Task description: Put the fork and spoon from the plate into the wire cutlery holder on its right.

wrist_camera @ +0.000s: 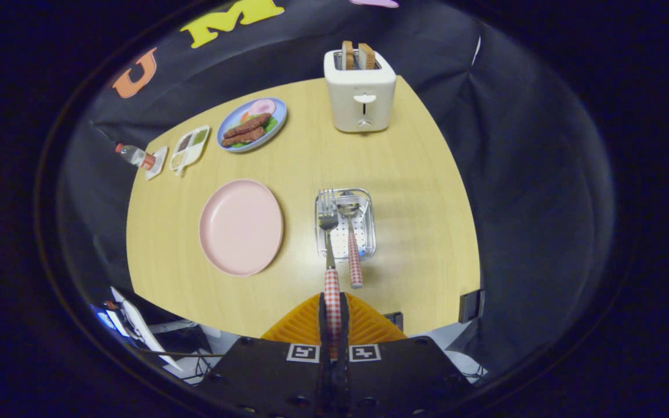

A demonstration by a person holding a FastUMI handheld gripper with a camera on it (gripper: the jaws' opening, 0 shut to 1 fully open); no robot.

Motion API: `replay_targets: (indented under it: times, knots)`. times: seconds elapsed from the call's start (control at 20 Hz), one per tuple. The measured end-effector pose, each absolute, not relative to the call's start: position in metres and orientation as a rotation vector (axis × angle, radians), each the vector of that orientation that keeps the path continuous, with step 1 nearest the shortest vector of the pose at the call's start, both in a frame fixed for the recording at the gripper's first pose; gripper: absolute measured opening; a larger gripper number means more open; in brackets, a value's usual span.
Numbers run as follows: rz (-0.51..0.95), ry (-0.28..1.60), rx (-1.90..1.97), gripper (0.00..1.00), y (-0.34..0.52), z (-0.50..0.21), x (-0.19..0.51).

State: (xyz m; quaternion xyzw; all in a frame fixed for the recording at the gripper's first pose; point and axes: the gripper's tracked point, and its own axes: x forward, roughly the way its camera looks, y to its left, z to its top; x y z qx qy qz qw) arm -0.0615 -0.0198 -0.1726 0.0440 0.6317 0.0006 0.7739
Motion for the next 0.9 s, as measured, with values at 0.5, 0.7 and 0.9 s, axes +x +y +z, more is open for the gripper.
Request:
replay_targets:
  times: [0.5, 0.7, 0.9]
  knots:
    - [-0.057, 1.602, 0.187, 0.04, -0.011, -0.181, -0.058]
    - [-0.097, 1.657, 0.204, 0.03, -0.011, -0.184, -0.051]
    - [-0.105, 1.671, 0.193, 0.09, -0.01, -0.186, -0.04]
